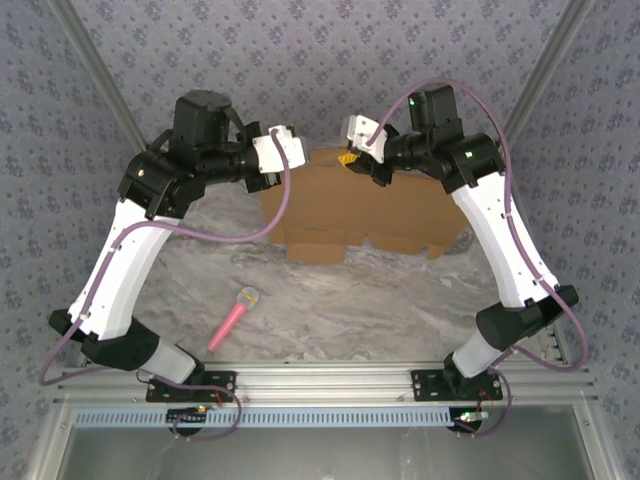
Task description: Fold the paper box
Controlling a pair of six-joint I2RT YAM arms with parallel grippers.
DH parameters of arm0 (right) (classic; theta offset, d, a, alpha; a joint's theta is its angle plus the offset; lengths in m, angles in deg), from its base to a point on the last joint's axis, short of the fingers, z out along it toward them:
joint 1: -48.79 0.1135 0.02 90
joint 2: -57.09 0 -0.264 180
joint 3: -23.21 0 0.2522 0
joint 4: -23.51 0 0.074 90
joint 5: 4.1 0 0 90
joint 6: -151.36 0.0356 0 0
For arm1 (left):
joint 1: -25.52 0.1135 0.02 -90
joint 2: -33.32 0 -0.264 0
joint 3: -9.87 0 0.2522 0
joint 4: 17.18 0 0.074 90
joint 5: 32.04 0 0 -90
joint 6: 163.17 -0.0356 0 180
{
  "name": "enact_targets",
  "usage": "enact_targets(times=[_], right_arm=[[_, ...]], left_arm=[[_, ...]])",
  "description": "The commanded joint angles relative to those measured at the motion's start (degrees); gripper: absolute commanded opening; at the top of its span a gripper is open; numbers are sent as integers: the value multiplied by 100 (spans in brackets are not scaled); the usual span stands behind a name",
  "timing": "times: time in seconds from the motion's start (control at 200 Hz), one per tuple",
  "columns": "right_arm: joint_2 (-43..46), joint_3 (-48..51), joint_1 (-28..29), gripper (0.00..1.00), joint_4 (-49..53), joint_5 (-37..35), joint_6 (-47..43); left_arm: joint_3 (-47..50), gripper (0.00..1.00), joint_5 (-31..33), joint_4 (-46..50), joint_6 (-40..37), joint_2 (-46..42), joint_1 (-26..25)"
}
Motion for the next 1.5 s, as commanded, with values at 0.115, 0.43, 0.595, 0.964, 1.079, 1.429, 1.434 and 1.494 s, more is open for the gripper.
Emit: enact_targets(times=[0.115, 0.43, 0.595, 0.964, 1.079, 1.429, 1.434, 1.494], right_arm=[[422, 491, -242, 0, -171, 277, 154], [1344, 1681, -1064, 0, -1207, 1091, 1166], [1677, 2066, -1302, 0, -1930, 1496, 1800], [1813, 1982, -1521, 0, -2296, 1965, 2418], [1855, 2092, -1528, 0, -2571, 1939, 2632], [1973, 2492, -1539, 0, -3042, 1498, 2868], [1975, 2502, -1539, 0, -3052, 1487, 2865], [2004, 2572, -1546, 0, -3070, 1334, 2867]], left_arm=[[241, 29, -659, -308, 420, -192, 305], [2410, 61, -2477, -2181, 1667, -1204, 1721], [3604, 65, -3323, -3459, 2562, -1342, 2281], [3527, 68, -4241, -4034, 3029, -324, 2470], [3420, 55, -4766, -4056, 3144, -104, 2470], [3251, 13, -5150, -3671, 2999, 31, 2467], [3241, 12, -5145, -3642, 2981, 29, 2469], [3050, 7, -4945, -3225, 2743, 13, 2465]])
